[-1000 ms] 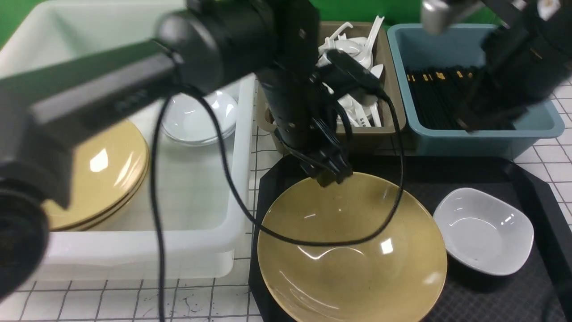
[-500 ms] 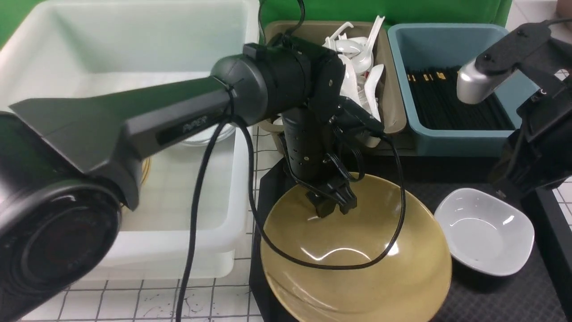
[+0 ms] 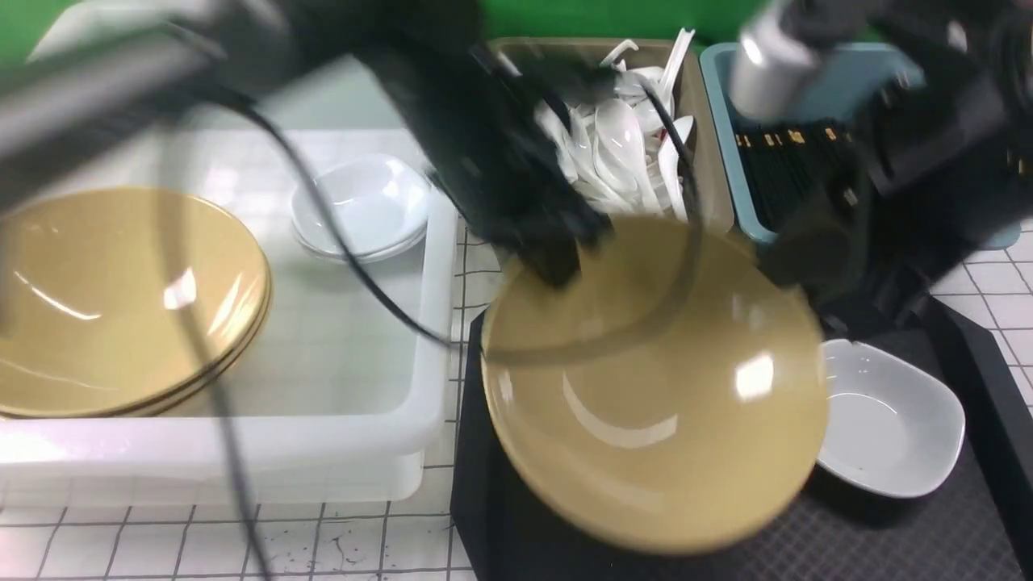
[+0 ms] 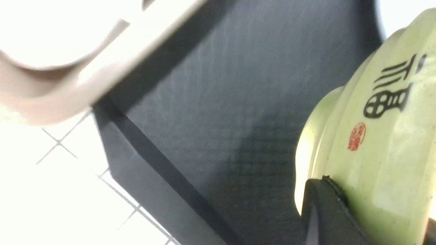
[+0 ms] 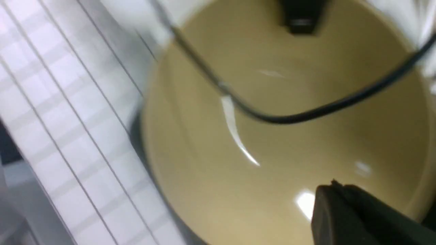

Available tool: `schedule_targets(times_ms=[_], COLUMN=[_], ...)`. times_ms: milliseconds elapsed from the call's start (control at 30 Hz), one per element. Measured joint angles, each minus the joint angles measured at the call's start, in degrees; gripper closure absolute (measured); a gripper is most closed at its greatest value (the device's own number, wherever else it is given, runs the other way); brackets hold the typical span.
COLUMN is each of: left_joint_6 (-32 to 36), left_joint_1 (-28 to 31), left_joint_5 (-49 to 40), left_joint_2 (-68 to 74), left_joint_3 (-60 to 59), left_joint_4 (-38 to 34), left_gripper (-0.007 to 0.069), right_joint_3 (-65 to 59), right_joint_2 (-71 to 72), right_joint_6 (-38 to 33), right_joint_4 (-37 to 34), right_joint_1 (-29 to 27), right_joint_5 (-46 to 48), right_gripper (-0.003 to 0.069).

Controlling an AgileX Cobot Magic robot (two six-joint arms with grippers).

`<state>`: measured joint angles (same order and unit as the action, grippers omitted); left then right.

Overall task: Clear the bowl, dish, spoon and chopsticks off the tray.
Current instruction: Use the left arm to put the noodle bowl into the large storage box on the left, then use the left arm to grab the plate

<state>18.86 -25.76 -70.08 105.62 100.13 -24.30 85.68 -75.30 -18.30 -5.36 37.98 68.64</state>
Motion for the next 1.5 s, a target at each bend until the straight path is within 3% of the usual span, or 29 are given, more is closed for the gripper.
schedule_targets(times_ms=[200, 400, 567, 733, 1067, 1133, 1200, 1400, 1500], left_joint_6=[0.7, -1.9, -6.9, -7.2, -6.1, -4.6, -4.2, -4.8, -6.5], left_joint_1=[9.5, 26.8, 44.0, 54.0, 56.6, 56.6, 56.6, 56.6, 56.4], left_joint_5=[-0.5, -1.3, 5.0, 8.9, 13.8, 14.2, 14.1, 12.6, 10.3], left_joint_2=[-10.2, -25.2, -31.1, -29.8, -23.6, -21.2, -20.3, -18.3, -19.5], left_joint_3=[-4.4, -15.3, -24.2, -29.7, -30.8, -30.8, -30.8, -30.3, -27.9], left_joint_4=[-2.0, 3.9, 6.3, 6.9, 9.2, 9.1, 9.1, 9.7, 9.7], left_gripper=[0.0616, 0.0616, 0.0616, 0.0616, 0.0569, 0.0487, 0.0452, 0.02, 0.0136], right_joint_3=[6.0, 7.3, 7.3, 7.3, 7.3, 7.3, 7.3, 7.3, 7.0], right_joint_2=[0.0, -1.6, -5.0, -6.6, -6.9, -6.9, -6.9, -6.9, -7.0], right_joint_6=[-0.2, -1.3, -2.8, -4.3, -5.9, -5.9, -5.9, -5.9, -5.9], right_joint_4=[-0.1, -0.1, -0.1, 0.1, 0.0, 0.0, 0.0, 0.0, 0.4], right_joint_1=[6.0, 7.5, 7.5, 7.5, 7.5, 7.5, 7.5, 7.5, 7.5], right_joint_5=[-3.2, -4.0, -4.1, -4.1, -4.1, -4.1, -4.1, -3.7, -3.2], right_gripper=[0.0612, 0.0612, 0.061, 0.061, 0.061, 0.061, 0.061, 0.061, 0.061])
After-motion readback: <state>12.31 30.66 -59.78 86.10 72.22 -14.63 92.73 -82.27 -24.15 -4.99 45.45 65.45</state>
